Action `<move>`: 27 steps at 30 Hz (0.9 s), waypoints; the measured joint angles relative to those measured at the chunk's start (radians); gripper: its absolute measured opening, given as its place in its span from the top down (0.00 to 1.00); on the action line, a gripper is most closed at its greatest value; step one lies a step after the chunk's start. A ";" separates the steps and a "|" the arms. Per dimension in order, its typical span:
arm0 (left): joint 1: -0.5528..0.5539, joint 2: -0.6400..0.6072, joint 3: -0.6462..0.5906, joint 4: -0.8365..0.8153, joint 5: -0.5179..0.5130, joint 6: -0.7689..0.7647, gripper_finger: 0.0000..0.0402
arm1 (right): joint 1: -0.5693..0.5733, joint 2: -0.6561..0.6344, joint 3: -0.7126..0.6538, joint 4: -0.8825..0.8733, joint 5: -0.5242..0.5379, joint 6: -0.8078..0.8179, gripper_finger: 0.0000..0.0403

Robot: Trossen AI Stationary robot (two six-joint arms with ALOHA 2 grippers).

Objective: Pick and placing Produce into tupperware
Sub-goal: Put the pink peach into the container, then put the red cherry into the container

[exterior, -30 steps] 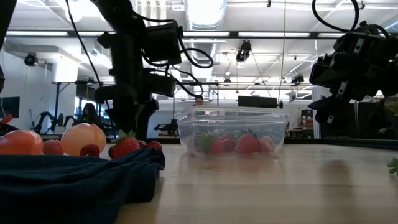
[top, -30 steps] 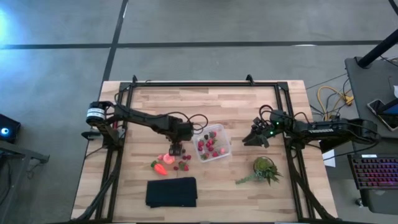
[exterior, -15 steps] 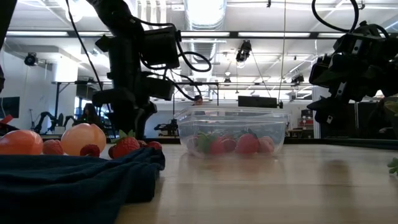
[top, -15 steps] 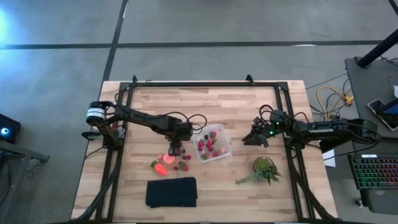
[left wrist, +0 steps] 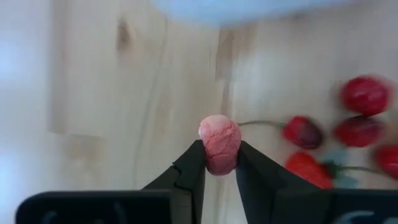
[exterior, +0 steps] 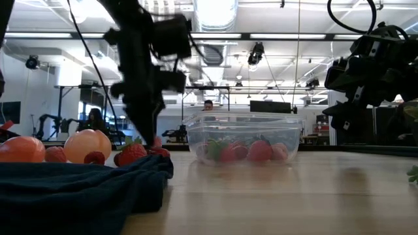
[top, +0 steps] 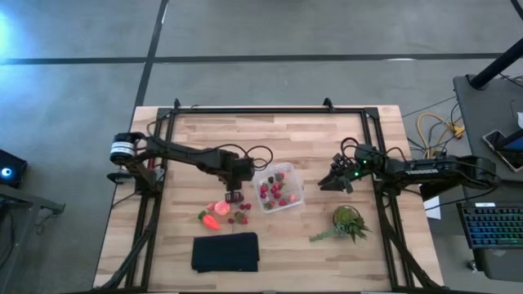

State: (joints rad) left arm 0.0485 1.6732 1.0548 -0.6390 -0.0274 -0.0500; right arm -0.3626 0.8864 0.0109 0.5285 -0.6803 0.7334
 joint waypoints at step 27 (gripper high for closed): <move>-0.007 0.025 0.253 0.093 0.112 -0.308 0.52 | 0.000 0.000 0.000 -0.001 0.000 0.005 0.46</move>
State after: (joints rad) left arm 0.0410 1.6985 1.3074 -0.5464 0.0844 -0.3577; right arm -0.3626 0.8864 0.0109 0.5278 -0.6800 0.7383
